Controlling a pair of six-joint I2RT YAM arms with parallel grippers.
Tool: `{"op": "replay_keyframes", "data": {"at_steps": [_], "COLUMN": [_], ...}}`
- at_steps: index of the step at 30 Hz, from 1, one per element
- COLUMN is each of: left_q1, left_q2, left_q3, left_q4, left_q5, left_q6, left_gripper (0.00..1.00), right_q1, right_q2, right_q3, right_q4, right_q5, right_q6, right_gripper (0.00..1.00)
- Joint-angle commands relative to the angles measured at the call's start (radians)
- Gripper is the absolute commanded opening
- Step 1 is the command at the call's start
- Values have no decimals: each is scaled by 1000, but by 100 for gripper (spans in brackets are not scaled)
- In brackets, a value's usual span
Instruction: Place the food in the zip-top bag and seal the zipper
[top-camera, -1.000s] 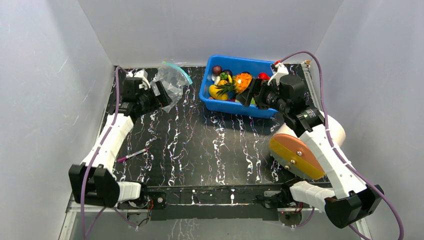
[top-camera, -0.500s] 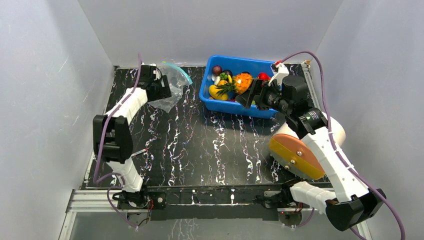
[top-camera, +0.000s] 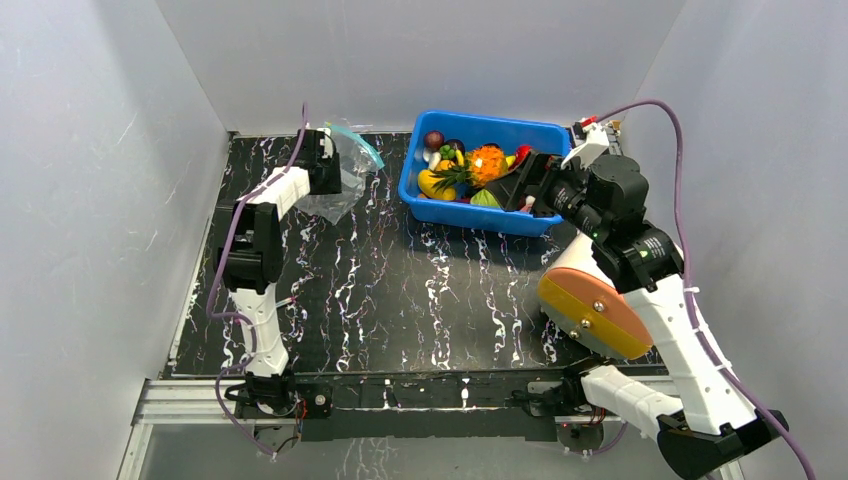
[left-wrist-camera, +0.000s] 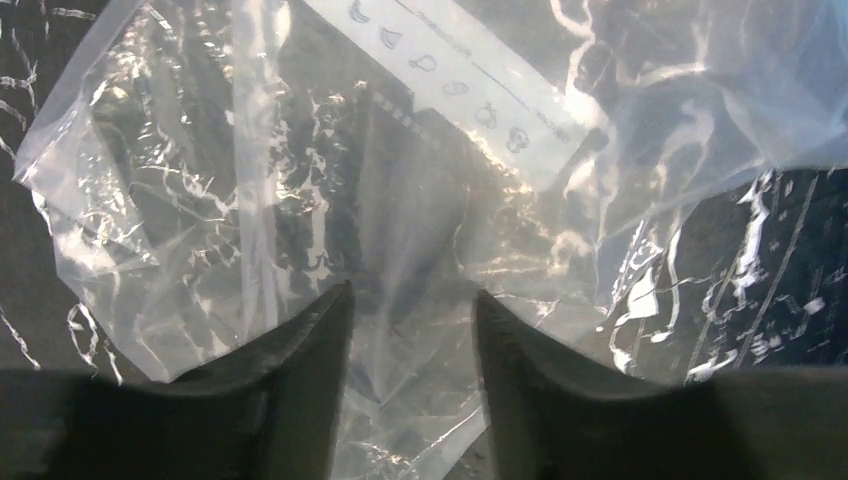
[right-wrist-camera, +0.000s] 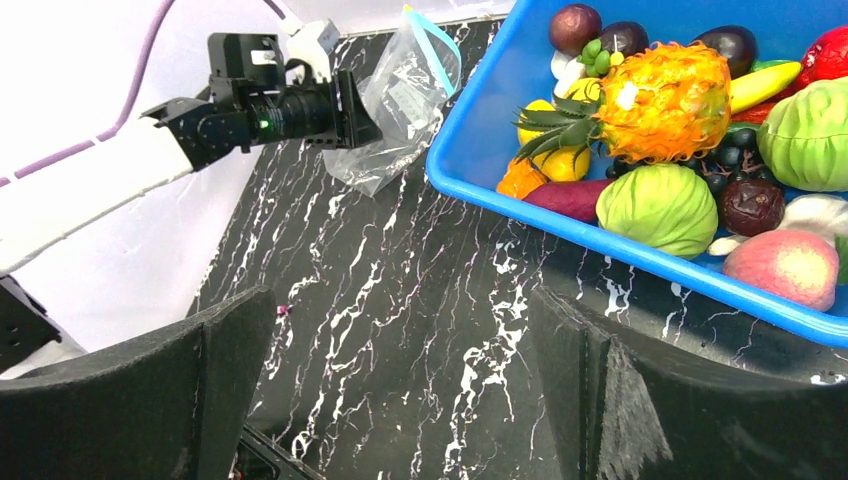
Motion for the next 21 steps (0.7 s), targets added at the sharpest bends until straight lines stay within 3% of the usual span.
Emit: {"op": "replay_keyframes", "data": {"at_steps": [1,4,6,21], "left_q1": [0,0,0,-73], "left_q2": [-11,-55,-108,-683], "left_q3": [24,-2,-42,-534], "left_q4": [0,-48,-65,-143], "left_q5": [57,106,121,242], "left_q6": [22,5,-11,-112], "left_gripper": [29,6,0,0], "right_q1": [-6,-5,-5,-6], "right_q2": [-34,-48,-55,-144], "right_q3": [4,-15,-22,-140], "right_q4": [48,34,15,-33], "right_q5": [25,22,23,2], "right_q6": [34,34,26,45], "right_gripper": [97,97,97,97]}}
